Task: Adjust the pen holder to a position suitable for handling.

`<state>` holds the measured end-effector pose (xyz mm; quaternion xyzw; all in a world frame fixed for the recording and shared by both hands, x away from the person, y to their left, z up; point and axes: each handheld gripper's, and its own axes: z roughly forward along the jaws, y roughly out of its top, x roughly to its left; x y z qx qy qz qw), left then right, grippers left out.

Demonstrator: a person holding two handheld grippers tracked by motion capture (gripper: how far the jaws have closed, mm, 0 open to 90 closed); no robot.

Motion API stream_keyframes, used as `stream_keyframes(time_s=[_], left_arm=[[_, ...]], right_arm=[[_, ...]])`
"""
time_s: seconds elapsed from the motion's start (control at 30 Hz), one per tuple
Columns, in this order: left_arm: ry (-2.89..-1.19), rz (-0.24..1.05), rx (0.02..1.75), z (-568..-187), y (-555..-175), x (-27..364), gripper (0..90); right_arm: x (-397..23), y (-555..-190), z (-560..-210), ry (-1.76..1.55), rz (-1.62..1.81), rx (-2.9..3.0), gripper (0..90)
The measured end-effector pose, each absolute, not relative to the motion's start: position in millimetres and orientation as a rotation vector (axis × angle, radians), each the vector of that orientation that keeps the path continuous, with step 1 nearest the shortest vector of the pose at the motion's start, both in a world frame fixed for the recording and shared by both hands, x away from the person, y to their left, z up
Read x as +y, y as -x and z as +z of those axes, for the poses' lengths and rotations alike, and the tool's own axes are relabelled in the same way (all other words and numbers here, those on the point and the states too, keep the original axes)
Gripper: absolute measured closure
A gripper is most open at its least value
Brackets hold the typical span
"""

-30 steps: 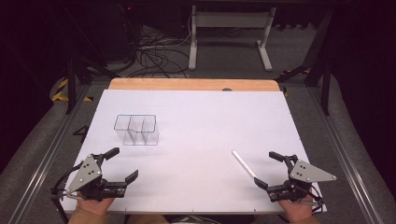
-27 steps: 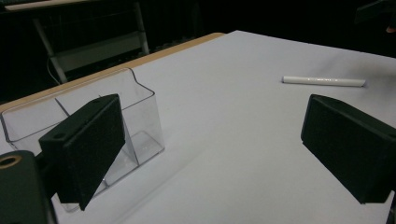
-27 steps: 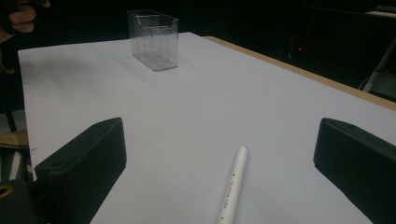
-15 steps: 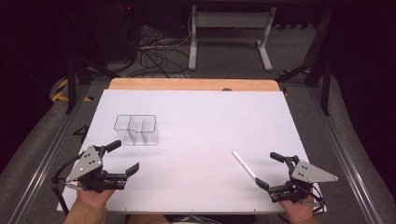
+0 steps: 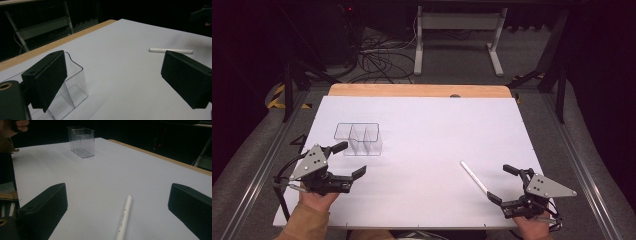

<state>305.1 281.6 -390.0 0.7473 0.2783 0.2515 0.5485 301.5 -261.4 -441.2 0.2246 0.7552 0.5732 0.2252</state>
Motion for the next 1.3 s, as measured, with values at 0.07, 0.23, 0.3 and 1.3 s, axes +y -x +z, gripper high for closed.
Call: stream_keyframes(time_s=[0.07, 0.23, 0.3, 1.3], left_arm=[[-1.773, 0.59, 0.661, -389, -307, 281, 7.5], [-1.778, 0.581, 0.659, -387, -313, 279, 7.5], [-1.782, 0.569, 0.657, -386, -315, 278, 7.0], [-2.032, 0.548, 0.623, -359, -347, 293, 20.6]], right_arm=[[-261, -302, -441, -0.618, 1.583, 2.083, 3.0], [-261, -302, -441, -0.615, 1.583, 2.085, 3.0], [-261, -302, -441, -0.615, 1.581, 2.087, 3.0], [-260, -302, -442, -0.602, 1.589, 2.101, 3.0]])
